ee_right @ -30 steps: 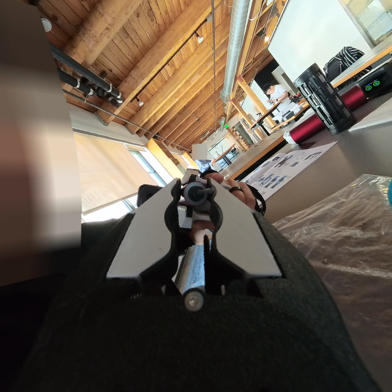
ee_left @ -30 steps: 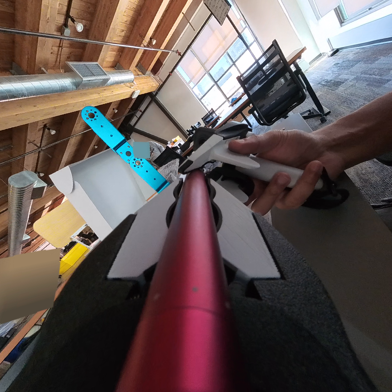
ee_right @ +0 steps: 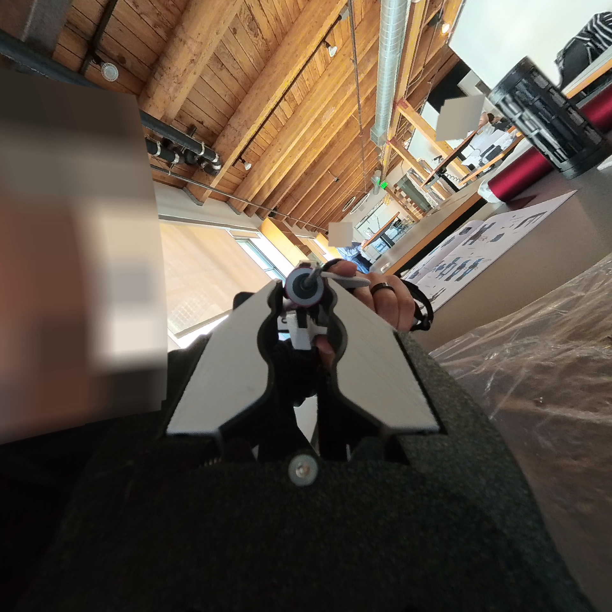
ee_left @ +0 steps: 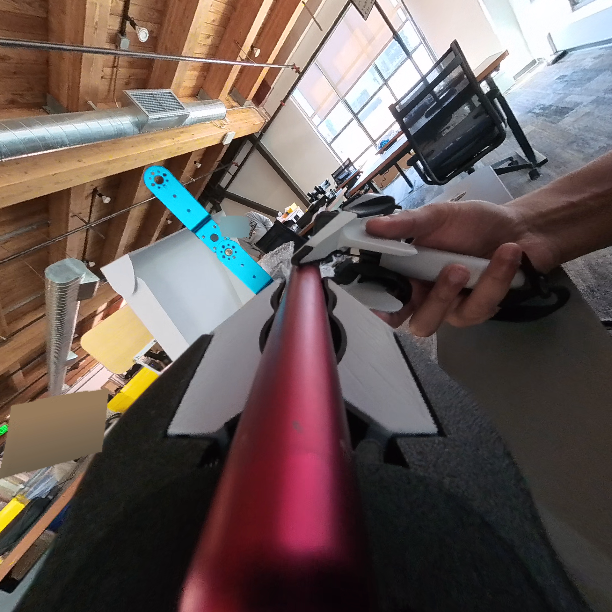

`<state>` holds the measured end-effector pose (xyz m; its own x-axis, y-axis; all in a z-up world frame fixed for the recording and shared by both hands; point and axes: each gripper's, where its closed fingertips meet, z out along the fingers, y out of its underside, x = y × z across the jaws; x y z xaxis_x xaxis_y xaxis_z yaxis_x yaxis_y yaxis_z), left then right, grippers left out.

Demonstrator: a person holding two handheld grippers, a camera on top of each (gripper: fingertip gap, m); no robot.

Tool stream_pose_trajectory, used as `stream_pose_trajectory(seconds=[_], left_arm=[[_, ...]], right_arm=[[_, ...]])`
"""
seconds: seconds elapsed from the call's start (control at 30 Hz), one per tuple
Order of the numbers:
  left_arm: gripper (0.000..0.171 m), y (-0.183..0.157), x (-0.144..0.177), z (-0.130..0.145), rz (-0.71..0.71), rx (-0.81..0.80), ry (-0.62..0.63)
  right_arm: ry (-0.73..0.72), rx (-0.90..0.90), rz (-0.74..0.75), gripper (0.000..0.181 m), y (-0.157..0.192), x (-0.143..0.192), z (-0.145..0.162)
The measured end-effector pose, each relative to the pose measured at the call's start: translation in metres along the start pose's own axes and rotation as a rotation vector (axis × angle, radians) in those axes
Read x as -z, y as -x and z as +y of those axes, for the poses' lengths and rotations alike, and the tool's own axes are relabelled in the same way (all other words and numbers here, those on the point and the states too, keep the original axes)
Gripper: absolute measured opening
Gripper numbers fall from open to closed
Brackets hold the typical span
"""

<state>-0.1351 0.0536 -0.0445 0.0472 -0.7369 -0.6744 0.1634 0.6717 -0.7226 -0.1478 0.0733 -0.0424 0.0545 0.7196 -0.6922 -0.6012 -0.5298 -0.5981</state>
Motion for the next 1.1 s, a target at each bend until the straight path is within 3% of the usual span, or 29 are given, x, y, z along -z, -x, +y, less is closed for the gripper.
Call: stream_pose_trajectory(seconds=[0.77, 0.93, 1.1], left_arm=[[0.022, -0.002, 0.002, -0.005, 0.002, 0.002, -0.008], [0.023, 0.024, 0.012, 0.008, -0.048, 0.065, 0.020], [0.022, 0.084, 0.061, 0.069, -0.151, 0.272, 0.236]], right_arm=[[0.000, -0.004, -0.035, 0.021, 0.008, 0.001, 0.002], [0.000, 0.176, 0.163, 0.035, -0.001, 0.017, -0.011], [0.065, 0.561, 0.489, 0.026, 0.005, 0.080, -0.042]])
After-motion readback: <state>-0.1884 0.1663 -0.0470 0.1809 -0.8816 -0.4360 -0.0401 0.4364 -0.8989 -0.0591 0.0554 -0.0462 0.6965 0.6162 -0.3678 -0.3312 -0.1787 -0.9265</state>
